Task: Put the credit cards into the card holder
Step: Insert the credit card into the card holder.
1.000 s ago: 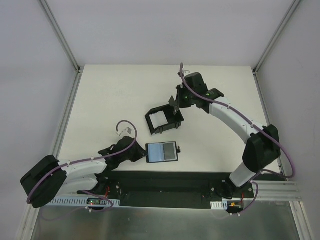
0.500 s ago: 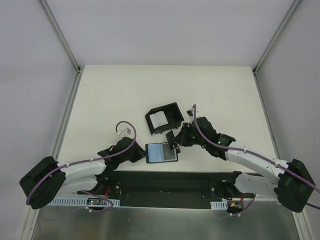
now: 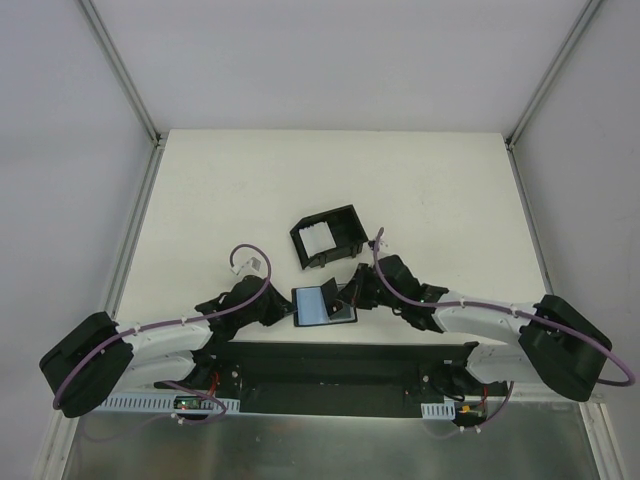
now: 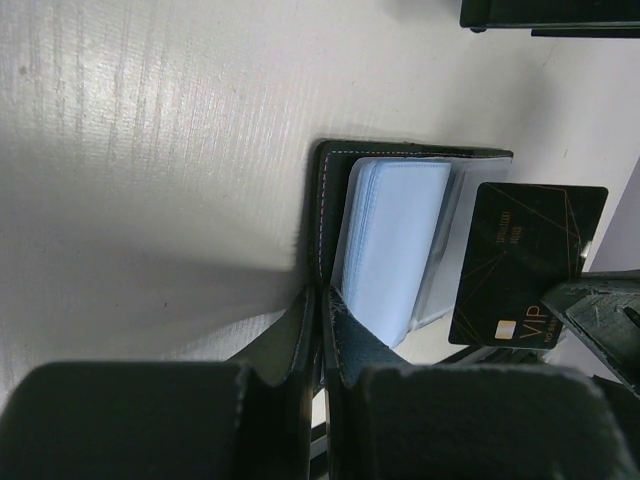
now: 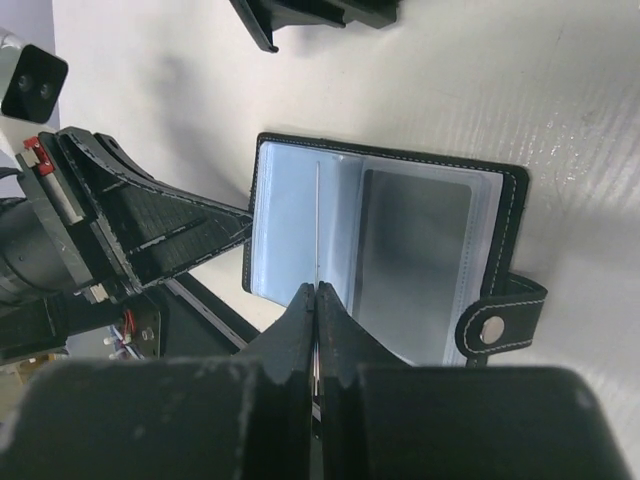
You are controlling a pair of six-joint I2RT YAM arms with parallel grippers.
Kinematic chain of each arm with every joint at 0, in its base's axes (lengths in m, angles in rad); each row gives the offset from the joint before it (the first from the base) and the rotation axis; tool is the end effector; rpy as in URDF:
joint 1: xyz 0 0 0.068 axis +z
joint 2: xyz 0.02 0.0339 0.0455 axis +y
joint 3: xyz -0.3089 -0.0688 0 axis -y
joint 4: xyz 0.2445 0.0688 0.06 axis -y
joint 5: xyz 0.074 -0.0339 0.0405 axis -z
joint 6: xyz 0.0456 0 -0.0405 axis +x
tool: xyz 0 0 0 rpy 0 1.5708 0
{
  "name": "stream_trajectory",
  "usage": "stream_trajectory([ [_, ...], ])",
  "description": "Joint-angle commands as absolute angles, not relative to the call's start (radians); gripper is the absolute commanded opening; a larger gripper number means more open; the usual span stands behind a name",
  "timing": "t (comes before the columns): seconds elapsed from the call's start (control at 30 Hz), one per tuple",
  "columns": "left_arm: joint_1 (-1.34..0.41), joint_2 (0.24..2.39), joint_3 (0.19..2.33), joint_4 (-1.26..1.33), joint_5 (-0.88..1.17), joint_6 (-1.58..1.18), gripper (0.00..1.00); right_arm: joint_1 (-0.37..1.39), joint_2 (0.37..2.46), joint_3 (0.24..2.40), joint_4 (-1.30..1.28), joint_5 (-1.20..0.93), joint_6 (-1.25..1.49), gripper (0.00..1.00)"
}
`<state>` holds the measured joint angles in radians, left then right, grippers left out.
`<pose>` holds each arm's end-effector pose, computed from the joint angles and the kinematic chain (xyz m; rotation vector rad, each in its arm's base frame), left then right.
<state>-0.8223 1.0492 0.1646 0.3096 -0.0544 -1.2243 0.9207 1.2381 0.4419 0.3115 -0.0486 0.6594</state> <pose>0.1160 -0.1212 0.1652 -0.5071 2.3135 -1.0656 0.1428 0.1914 0.2170 -0.3213 2.1951 0.9891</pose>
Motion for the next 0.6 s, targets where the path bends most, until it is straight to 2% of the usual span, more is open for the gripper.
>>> stream_trajectory([
  [0.0, -0.813, 1.072, 0.138, 0.270, -0.049, -1.243, 0.00, 0.927, 1.270, 0.423, 0.437, -0.038, 0.707, 0.00],
  [0.57, -0.813, 1.103, 0.141, 0.287, -0.037, -1.246, 0.00, 0.923, 1.420, 0.370, 0.560, -0.069, 0.755, 0.01],
])
